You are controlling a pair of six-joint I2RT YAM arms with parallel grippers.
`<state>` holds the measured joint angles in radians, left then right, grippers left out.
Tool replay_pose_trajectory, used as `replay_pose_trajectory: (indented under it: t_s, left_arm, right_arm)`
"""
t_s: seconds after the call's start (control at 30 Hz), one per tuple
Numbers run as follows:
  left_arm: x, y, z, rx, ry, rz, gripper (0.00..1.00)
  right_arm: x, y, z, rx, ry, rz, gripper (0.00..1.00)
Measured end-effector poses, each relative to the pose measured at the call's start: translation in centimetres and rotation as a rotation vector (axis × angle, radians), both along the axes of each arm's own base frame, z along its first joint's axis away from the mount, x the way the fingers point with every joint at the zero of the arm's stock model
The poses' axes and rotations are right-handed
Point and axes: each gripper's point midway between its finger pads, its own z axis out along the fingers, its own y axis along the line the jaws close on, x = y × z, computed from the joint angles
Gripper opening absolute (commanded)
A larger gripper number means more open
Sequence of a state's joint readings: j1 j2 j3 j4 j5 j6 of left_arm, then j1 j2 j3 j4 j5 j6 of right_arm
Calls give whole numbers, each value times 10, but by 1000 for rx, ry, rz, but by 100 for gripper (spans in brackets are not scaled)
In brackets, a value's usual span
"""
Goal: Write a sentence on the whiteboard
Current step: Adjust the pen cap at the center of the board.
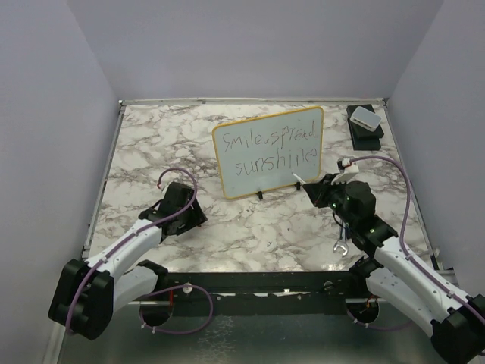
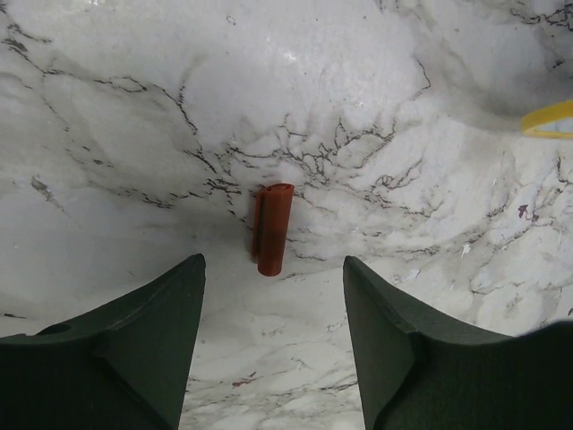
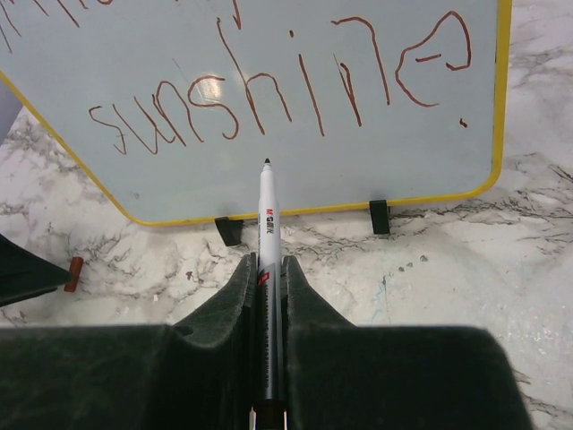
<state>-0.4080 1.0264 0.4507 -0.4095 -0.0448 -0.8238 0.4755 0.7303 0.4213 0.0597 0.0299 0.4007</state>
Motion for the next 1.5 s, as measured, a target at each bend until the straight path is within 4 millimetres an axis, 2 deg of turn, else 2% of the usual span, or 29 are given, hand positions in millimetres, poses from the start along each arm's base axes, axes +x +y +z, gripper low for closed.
replay_pose_trajectory:
  t_s: [0.27,0.6,0.9,1.0,1.2,1.3,1.5]
  left_arm:
    - [9,-6,2,-22,-38,-5,65]
    - [3,-53,3,-97,-46,-122,65]
    - [12,-65,9,-109,-107,-174,65]
    - [13,-68,21,-93,-122,-224,65]
    - [29,-67,66,6,-184,-325,65]
    - [28,-61,59,69,-158,-366,64]
    - [16,-47,25,163,-56,-414,61]
  right_arm:
    - [2,6,-10,7,36,16,1]
    - [2,11,-11,20,46,34,1]
    - [3,13,-13,31,55,34,1]
    - [4,13,-14,31,61,34,1]
    - [4,15,-16,32,64,41,1]
    - [4,17,-14,37,60,49,1]
    - [2,17,-13,42,53,56,1]
